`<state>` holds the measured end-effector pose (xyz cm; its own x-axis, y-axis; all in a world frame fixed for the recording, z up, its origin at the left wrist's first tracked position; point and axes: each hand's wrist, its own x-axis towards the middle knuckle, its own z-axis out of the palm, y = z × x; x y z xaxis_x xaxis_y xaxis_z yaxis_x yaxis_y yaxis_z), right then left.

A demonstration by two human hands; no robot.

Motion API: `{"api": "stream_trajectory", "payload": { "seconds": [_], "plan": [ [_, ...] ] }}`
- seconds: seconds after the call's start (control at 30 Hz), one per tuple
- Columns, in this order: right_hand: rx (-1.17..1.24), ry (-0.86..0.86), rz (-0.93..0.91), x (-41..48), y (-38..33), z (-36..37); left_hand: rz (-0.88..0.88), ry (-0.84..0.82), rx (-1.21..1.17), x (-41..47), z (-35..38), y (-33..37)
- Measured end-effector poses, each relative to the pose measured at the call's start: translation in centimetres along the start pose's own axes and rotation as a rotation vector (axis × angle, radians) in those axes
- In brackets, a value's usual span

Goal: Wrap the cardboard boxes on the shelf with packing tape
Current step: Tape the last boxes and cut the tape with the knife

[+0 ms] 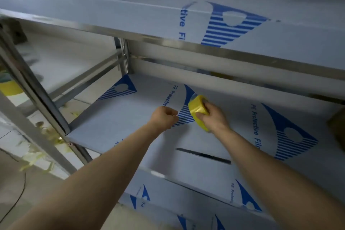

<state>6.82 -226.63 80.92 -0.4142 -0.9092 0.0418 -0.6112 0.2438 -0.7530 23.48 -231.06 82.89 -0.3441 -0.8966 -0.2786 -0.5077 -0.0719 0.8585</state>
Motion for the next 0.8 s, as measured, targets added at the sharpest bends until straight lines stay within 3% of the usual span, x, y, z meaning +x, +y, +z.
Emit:
{"api": "stream_trajectory", "payload": {
  "seconds": [0.1,0.33,0.43,0.57,0.63,0.73,0.8],
  "plan": [
    [-0.059,0.003,-0.022,0.2,-0.1,-0.2,0.072,-0.146,0.179,0.6,1.5,0.6],
    [-0.437,-0.037,0.024,-1.9,2.8,0.9,0.055,-0.245,0.135,2.4,0.7,0.8],
    [-0.49,-0.052,0.085,-2.7,2.9,1.6,0.093,-0.292,0.16,2.9,-0.5,0.5],
    [-0.572,0.134,-0.157,-5.6,1.5,1.7,0.131,-0.326,0.146,2.9,-1.1,0.1],
    [-0.663,0.053,-0.14,-8.0,1.6,1.7,0.139,-0.333,0.133,2.8,-1.4,-0.1],
    [-0.908,-0.22,0.075,-10.0,2.8,1.9,0.157,-0.349,0.128,2.7,-1.6,-0.3],
    [-1.014,-0.244,0.15,-10.5,2.7,2.0,0.164,-0.354,0.123,2.5,-1.7,-0.4]
  ]
}}
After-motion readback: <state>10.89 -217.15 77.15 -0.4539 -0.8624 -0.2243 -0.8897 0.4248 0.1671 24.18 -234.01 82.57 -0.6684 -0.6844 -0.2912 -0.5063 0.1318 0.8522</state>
